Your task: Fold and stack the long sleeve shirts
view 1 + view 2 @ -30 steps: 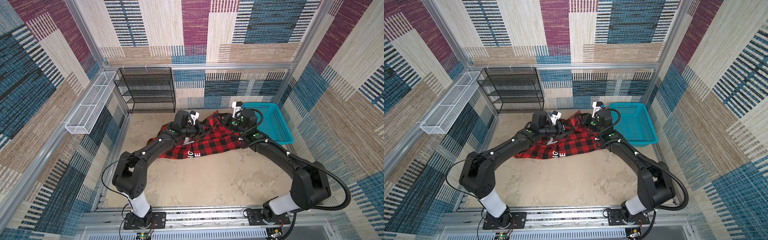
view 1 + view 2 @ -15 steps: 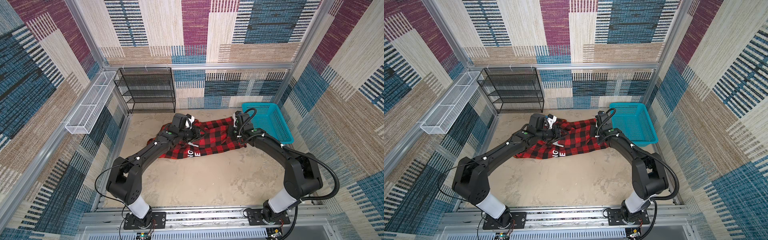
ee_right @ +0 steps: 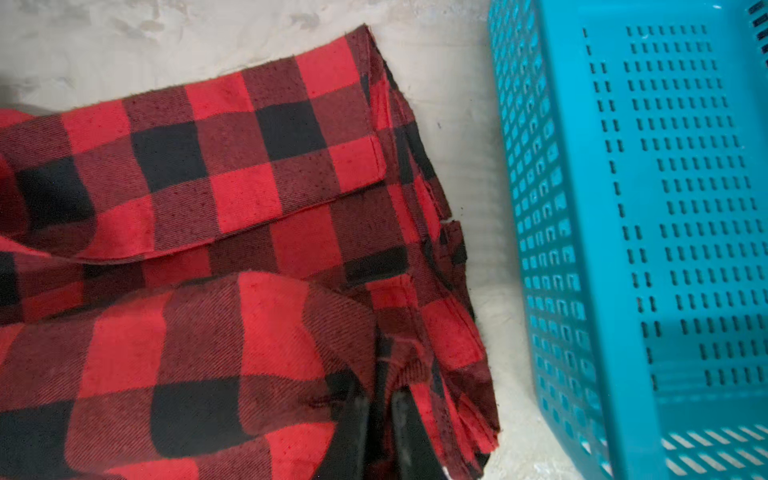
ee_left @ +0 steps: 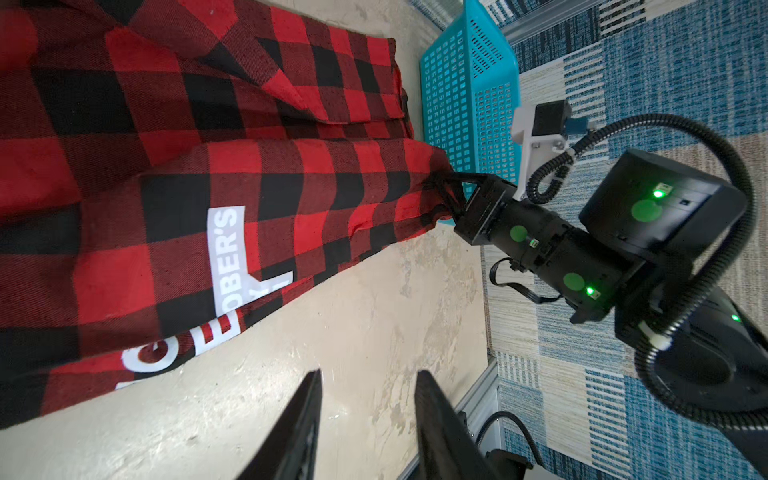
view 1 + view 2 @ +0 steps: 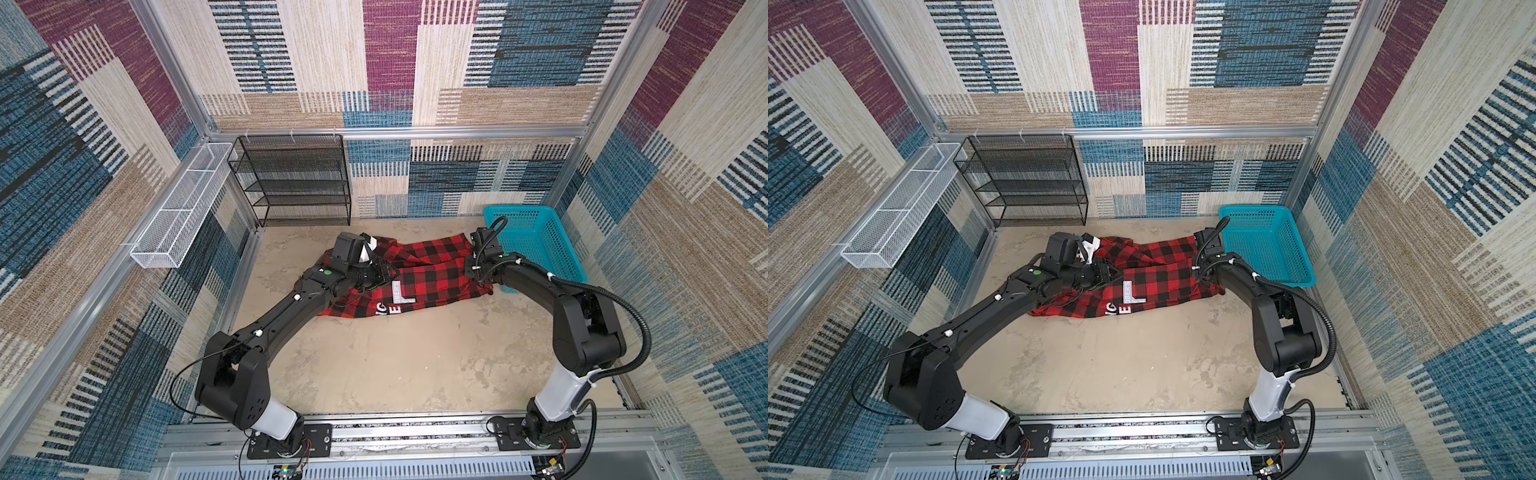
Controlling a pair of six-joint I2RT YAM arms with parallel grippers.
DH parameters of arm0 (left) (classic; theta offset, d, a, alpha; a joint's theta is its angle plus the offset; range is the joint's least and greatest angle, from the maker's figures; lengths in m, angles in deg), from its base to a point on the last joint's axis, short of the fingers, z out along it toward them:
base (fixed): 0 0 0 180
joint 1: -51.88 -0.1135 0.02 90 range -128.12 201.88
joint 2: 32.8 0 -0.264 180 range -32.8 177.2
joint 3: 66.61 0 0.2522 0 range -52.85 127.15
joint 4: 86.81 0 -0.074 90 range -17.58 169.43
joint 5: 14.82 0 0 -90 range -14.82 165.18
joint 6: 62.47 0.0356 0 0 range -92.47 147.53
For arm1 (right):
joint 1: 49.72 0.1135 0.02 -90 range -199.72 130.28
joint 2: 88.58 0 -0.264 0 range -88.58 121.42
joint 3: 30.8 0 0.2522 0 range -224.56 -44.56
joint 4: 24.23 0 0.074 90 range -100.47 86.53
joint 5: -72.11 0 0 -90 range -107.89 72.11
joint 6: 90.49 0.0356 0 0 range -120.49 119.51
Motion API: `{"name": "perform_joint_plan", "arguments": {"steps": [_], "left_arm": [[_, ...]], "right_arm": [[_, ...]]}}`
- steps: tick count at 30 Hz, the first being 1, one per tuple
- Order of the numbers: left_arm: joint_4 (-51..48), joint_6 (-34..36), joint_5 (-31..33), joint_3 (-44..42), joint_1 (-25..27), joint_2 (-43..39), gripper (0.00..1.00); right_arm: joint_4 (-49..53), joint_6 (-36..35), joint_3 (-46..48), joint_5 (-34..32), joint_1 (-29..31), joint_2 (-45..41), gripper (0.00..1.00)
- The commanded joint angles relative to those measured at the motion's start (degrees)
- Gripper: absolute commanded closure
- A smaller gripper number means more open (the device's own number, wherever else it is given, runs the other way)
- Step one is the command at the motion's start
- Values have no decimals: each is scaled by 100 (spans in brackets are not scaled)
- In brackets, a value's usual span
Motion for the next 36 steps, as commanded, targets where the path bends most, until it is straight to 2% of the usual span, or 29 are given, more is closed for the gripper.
{"name": "perform_joint_plan", "arguments": {"steps": [1, 6, 8, 10, 11, 16, 18, 20, 21, 23, 29, 33, 36], "left_arm": [[-72, 141, 69, -42, -32, -75, 60], [-135, 175, 82, -62, -59, -120, 60], [-231, 217, 160, -66, -66, -163, 60], [-385, 269, 269, -56, -90, -236, 60], [-528, 309, 369, -31, -112, -279, 60], [-1790, 680, 1249, 122, -270, -480, 57], [-2131, 832, 1603, 105, -398, -518, 56], [-2190, 940, 1699, -7, -576, -516, 56], [-2129, 947, 1720, -59, -653, -494, 57], [-1905, 971, 1717, -179, -808, -386, 67], [-1257, 994, 1683, 15, -1005, 620, 98], [-749, 855, 1632, 12, -1076, 1173, 100], [-512, 777, 1596, -78, -1103, 1416, 100]], "right_arm": [[-51, -112, -111, -245, -53, 216, 82], [-40, -157, -233, -410, -61, 538, 72], [-32, -152, -265, -495, -60, 588, 64], [70, -142, -336, -524, -60, 585, 51], [129, -131, -367, -497, -62, 551, 45], [389, -88, -428, -191, -22, 55, 26], [562, -46, -452, -169, 67, -197, 24], [839, 23, -517, -288, 242, -403, 22], [956, 86, -572, -383, 335, -467, 22], [1174, 241, -684, -485, 593, -548, 24], [413, 496, -1086, 413, 1629, -93, 39], [-270, 735, -1441, 1190, 2035, 701, 50], [-418, 844, -1869, 1522, 2254, 1358, 54]]}}
